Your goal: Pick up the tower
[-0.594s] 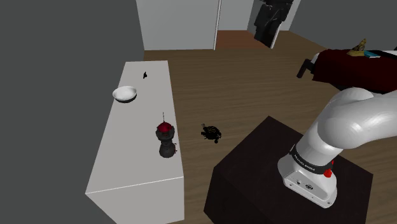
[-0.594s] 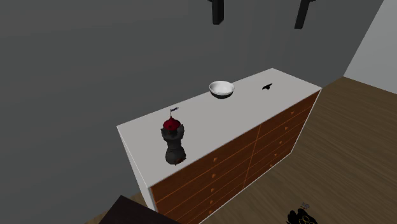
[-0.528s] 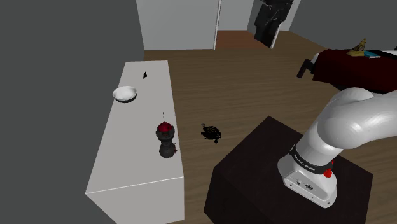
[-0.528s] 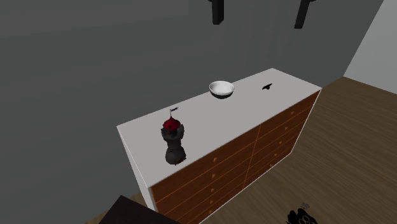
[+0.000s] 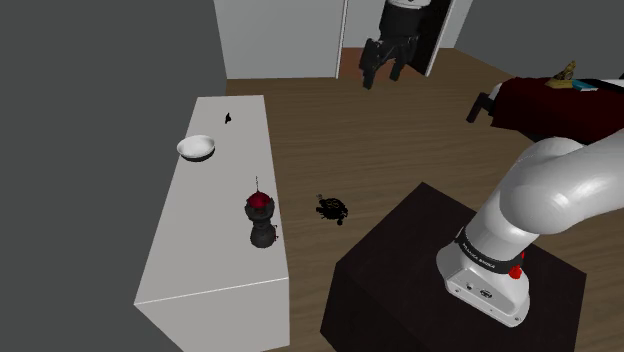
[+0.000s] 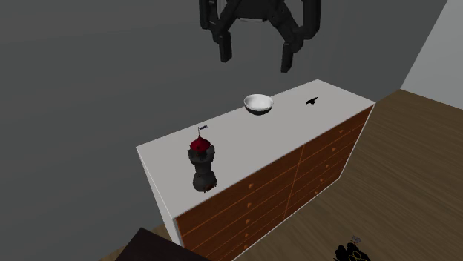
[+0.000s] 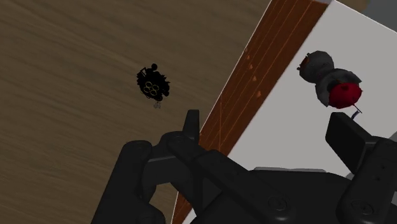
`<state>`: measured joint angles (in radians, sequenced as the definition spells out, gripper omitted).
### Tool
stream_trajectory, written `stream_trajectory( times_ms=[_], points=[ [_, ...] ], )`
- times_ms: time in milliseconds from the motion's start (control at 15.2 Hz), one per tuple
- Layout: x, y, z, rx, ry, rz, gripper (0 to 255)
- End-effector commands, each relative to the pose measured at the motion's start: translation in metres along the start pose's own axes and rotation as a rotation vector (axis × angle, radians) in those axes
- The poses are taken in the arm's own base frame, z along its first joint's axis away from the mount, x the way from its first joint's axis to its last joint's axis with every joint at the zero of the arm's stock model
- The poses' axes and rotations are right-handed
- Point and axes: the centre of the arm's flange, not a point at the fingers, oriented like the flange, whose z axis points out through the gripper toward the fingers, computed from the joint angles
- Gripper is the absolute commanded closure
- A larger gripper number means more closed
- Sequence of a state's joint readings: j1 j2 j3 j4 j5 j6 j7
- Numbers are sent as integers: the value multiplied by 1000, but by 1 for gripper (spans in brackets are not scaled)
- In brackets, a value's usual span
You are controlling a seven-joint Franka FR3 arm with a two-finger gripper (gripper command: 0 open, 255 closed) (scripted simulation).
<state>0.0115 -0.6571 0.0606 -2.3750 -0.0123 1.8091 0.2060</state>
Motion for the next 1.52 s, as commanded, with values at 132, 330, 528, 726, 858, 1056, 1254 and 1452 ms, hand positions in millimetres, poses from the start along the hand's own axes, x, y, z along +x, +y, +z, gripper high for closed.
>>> stream_trajectory(
  times_ms=[132,330,528,726,858,1056,1254,1452],
  points=[
    [20,-34,38,5,-23,48,0],
    [36,-59,65,8,-41,83,0],
    [52,-83,92,11,-59,118,0],
    [68,-107,120,15,-76,153,0],
    [80,-123,138,17,-88,176,0],
    [97,-146,166,20,-106,211,0],
    [114,-169,195,24,-124,245,0],
    [131,-191,223,27,-141,280,0]
  ],
)
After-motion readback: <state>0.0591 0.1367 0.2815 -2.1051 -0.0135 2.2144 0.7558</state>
